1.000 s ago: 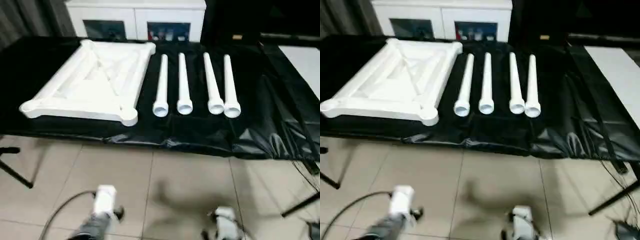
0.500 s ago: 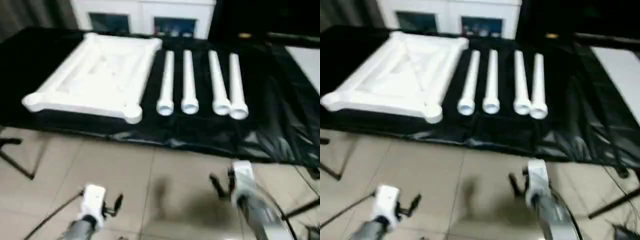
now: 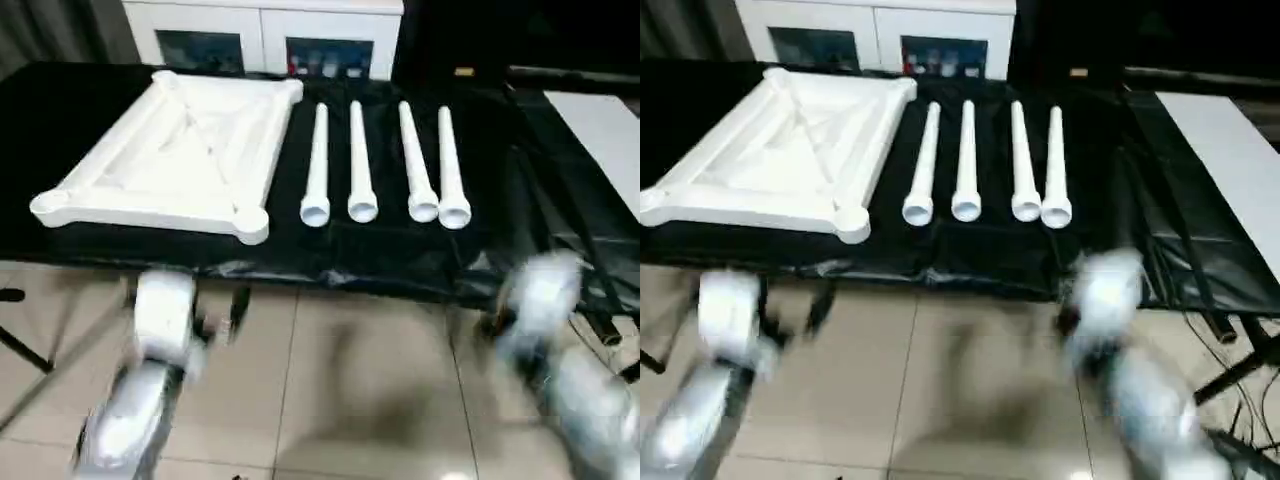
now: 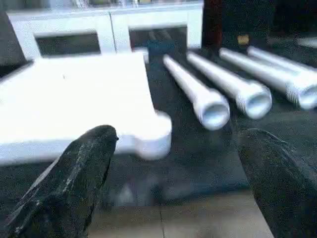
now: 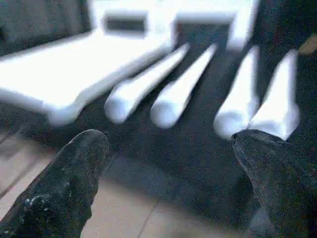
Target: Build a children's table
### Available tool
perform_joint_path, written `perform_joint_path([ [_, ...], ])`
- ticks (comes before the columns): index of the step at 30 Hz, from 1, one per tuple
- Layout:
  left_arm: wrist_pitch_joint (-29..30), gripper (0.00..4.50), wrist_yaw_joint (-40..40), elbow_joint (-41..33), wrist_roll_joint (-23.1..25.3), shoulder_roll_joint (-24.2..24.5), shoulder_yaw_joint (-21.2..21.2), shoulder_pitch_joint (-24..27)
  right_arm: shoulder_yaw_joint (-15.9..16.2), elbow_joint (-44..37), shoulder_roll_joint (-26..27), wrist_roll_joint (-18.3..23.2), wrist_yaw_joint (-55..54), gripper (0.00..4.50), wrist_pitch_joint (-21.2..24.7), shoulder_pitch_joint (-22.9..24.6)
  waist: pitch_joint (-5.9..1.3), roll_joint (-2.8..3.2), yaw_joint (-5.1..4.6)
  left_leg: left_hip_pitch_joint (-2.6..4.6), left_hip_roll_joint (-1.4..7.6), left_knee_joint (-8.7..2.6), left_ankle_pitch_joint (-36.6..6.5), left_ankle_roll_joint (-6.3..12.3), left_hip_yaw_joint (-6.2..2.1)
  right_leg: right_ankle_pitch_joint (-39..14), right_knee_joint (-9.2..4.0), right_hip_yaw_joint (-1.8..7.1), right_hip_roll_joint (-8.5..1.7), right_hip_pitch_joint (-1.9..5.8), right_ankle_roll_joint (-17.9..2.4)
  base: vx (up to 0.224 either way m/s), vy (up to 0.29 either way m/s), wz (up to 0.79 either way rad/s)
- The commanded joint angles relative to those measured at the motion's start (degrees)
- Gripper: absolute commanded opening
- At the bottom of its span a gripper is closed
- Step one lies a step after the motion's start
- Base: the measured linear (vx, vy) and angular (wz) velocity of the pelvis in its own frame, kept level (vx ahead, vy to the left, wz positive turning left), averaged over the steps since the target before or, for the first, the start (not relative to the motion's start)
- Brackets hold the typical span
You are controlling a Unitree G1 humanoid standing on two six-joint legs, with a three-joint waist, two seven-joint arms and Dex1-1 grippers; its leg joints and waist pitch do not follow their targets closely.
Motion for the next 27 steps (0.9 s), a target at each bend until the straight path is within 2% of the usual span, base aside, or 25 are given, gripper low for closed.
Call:
perform_joint_path([
  [1,3.28,4.39,1.58,-1.26,0.25,-0.29,0.02,-3.59,-2.64,2.29,1.10,-2.13,-6.06,4.50,1.10,-3.33,-2.45,0.06,-0.11,0.47,1.69,-4.66,-10.74,-2.42,-1.04,-7.10,-3.85,1.85,-2.51,0.69,-4.79,0.000,0.000,0.00],
  [3,3.95,4.39,3.18,1.11,0.04,-0.98,1.07,-8.68,-2.27,5.98,1.01,-6.97,-9.31,4.50,2.46,-6.84,-2.68,-0.06,-0.01,0.15,1.17,-4.10,-5.96,-2.66,-0.76,-0.48,-3.23,1.78,-2.20,1.06,-5.45,0.000,0.000,0.00],
  [5,3.10,4.39,5.28,5.07,0.58,-1.70,2.32,-13.85,-1.79,10.30,0.98,-6.71,-8.34,4.50,2.85,-9.00,-3.43,0.41,0.36,0.03,0.74,-3.28,-0.61,-2.21,-0.83,10.20,-2.13,1.74,-2.09,1.78,-6.64,0.000,0.000,0.00],
  [6,2.70,4.39,5.65,7.96,1.69,-1.65,2.06,-15.62,-0.90,11.95,1.19,-6.63,-6.74,4.50,1.24,-9.46,-3.54,0.29,0.36,-0.16,0.69,-3.14,0.59,-1.86,-0.80,12.68,-1.99,1.73,-2.04,1.98,-6.98,0.000,0.000,0.00],
  [7,3.05,4.39,6.14,10.06,2.97,-1.59,1.69,-16.61,-0.22,12.74,2.03,-6.87,-6.21,4.50,-0.23,-10.10,-3.64,0.88,0.40,-0.30,0.59,-2.88,2.12,-1.10,-0.84,16.27,-1.63,1.63,-2.01,2.12,-7.58,0.000,0.000,0.00],
  [8,2.24,4.39,6.55,11.43,2.65,-2.27,1.93,-17.03,0.31,13.32,2.60,-7.35,-6.24,4.50,-1.13,-10.54,-3.59,0.34,0.15,-0.60,0.50,-2.78,2.25,-0.34,-0.77,17.05,-1.65,1.57,-2.04,2.34,-8.04,0.000,0.000,0.00],
  [9,1.80,4.39,8.39,13.85,3.58,-3.11,2.21,-18.13,1.38,14.90,3.79,-7.29,-6.32,4.50,-2.00,-11.69,-3.73,0.57,0.18,-0.71,0.43,-2.77,2.42,0.06,-0.81,17.28,-1.57,1.60,-2.25,2.62,-8.32,0.000,0.000,0.00],
  [10,1.55,4.39,8.85,14.44,3.83,-3.37,2.22,-18.48,1.63,15.31,4.12,-7.20,-6.61,4.50,-1.94,-12.06,-3.95,0.56,0.11,-1.04,0.17,-2.38,1.57,2.44,-0.50,17.15,-1.70,2.09,-3.14,2.87,-9.11,0.000,0.000,0.00],
  [11,1.09,4.39,9.23,16.13,5.54,-2.98,1.15,-19.64,2.29,16.23,5.28,-7.06,-7.50,4.50,-1.58,-12.95,-4.11,0.69,0.52,-1.64,-0.18,-1.79,0.03,6.46,-0.26,15.21,-2.25,2.93,-4.63,3.28,-10.38,0.000,0.000,0.00],
  [12,1.07,4.39,9.22,16.32,5.77,-2.88,0.97,-19.77,2.38,16.31,5.43,-7.06,-7.60,4.50,-1.53,-13.04,-4.28,0.56,0.80,-1.90,-0.36,-1.17,-0.60,9.06,-0.21,14.79,-2.65,3.64,-5.73,3.45,-10.69,0.000,0.000,0.00],
  [13,0.92,4.39,9.13,16.88,6.25,-2.61,0.53,-20.12,2.85,16.42,5.54,-7.52,-7.69,4.50,-1.46,-13.15,-4.43,0.76,1.41,-1.48,0.00,1.29,-3.18,11.00,-0.19,11.50,-4.16,7.14,-8.01,3.18,-11.94,-0.028,0.055,-0.09],
  [14,0.91,4.39,9.13,17.10,6.38,-2.52,0.42,-20.25,3.08,16.42,5.54,-7.80,-7.68,4.50,-1.46,-13.16,-4.35,0.34,2.21,-1.64,-0.02,2.84,-5.46,9.81,-0.34,8.34,-4.90,9.47,-8.66,3.32,-12.71,-0.028,0.055,-0.09],
  [15,0.81,4.39,9.15,17.32,6.40,-2.51,0.39,-20.36,3.28,16.42,5.48,-8.13,-7.66,4.50,-1.48,-13.13,-3.80,-0.03,3.77,-3.06,-0.12,5.77,-9.41,6.42,-1.93,1.83,-6.62,14.00,-10.42,4.44,-14.33,-0.032,0.151,-0.35],
  [16,0.53,4.39,9.45,18.04,6.53,-2.67,0.50,-20.63,3.44,16.56,5.47,-8.46,-7.45,4.50,-1.68,-12.94,-3.10,-0.36,4.66,-4.21,-0.62,6.83,-10.85,3.27,-3.74,-3.45,-6.91,16.03,-9.42,5.07,-15.89,-0.039,0.227,-0.56],
  [17,-0.27,4.39,9.99,19.40,7.63,-2.61,0.33,-20.97,3.27,17.17,5.67,-8.63,-6.84,4.50,-2.13,-12.73,-2.92,0.16,4.80,-3.41,-1.38,5.33,-10.16,2.19,-4.58,-5.77,-6.64,16.05,-6.08,4.31,-14.96,-0.039,0.227,-0.56],
  [18,-0.70,4.39,10.04,19.77,7.94,-2.66,0.27,-20.96,3.35,17.60,5.49,-9.01,-6.57,4.50,-2.27,-12.71,-3.19,0.96,4.89,-1.68,-1.70,3.21,-8.88,2.47,-4.09,-6.82,-6.53,15.33,-3.23,3.09,-12.89,-0.052,0.286,-0.56],
  [19,-0.97,4.39,10.02,19.89,8.09,-2.70,0.23,-20.90,3.42,17.84,5.35,-9.29,-6.42,4.50,-2.34,-12.71,-2.78,1.86,2.81,3.21,-1.14,-2.02,-7.36,6.35,-2.37,-8.79,-3.78,9.75,2.99,-1.99,-6.87,-0.027,0.160,-0.25],
  [20,-1.06,4.39,10.06,19.95,8.18,-2.77,0.19,-20.84,3.46,18.05,5.26,-9.45,-6.37,4.50,-2.49,-12.73,-3.00,2.50,1.24,5.89,-0.14,-3.09,-9.10,9.53,-2.04,-12.25,-0.69,5.52,4.20,-5.50,-5.66,-0.091,0.273,-0.48],
  [21,-1.16,4.39,10.22,19.90,8.47,-2.91,0.00,-20.61,3.30,18.50,5.16,-9.49,-6.30,4.50,-2.80,-12.80,-3.15,3.53,0.21,4.25,2.37,-6.42,-9.82,14.34,-0.63,-12.83,5.69,-0.57,2.23,-5.32,-4.12,-0.105,0.236,-0.46],
  [22,-1.16,4.39,10.25,19.87,8.49,-2.96,-0.06,-20.50,3.16,18.69,5.15,-9.35,-6.28,4.50,-2.86,-12.85,-2.55,3.07,-0.37,3.59,4.04,-7.12,-7.76,15.98,0.68,-7.77,6.95,-3.66,-0.16,-5.03,-4.76,-0.137,0.354,-0.66],
  [23,-1.14,4.39,10.51,19.65,8.72,-3.05,-0.22,-20.10,2.84,19.19,5.12,-8.81,-5.94,4.50,-3.05,-12.91,-2.51,1.31,-1.01,4.17,4.33,-7.01,-6.11,15.21,1.58,-2.84,6.11,-5.36,-2.04,-4.38,-5.55,-0.074,0.241,-0.43],
  [24,-1.26,4.39,10.60,19.39,8.71,-3.13,-0.27,-19.73,3.10,19.62,4.70,-9.14,-5.80,4.50,-2.84,-12.91,-2.33,0.89,-0.86,2.43,2.55,-6.85,-6.39,16.73,0.22,-1.04,4.57,-5.35,-3.04,-2.35,-4.90,-0.066,0.206,-0.30],
  [25,-1.39,4.39,10.62,19.27,8.67,-3.16,-0.27,-19.53,3.35,19.85,4.42,-9.57,-5.72,4.50,-2.66,-12.90,-4.42,-1.94,0.55,1.05,-0.92,0.23,-13.04,13.38,1.32,-2.40,-2.31,1.94,-12.62,1.08,-3.78,-0.060,0.188,-0.14],
  [26,-0.83,4.39,10.84,19.13,8.99,-3.14,-0.27,-19.38,3.96,20.24,4.10,-11.01,-6.21,4.50,-2.67,-12.85,-4.38,-1.58,1.23,-5.44,0.06,11.12,-13.05,8.11,-6.08,-8.57,-6.66,10.25,-24.52,5.21,-11.04,-0.060,0.188,-0.14],
  [27,-1.32,4.39,10.78,18.93,9.89,-2.63,-0.73,-19.12,4.52,20.62,3.91,-12.62,-7.06,4.50,-3.07,-12.79,-4.09,-0.39,0.68,-6.39,-0.47,12.78,-11.07,4.59,-8.43,-9.76,-6.32,8.98,-23.56,5.44,-13.57,-0.052,0.224,-0.24],
])
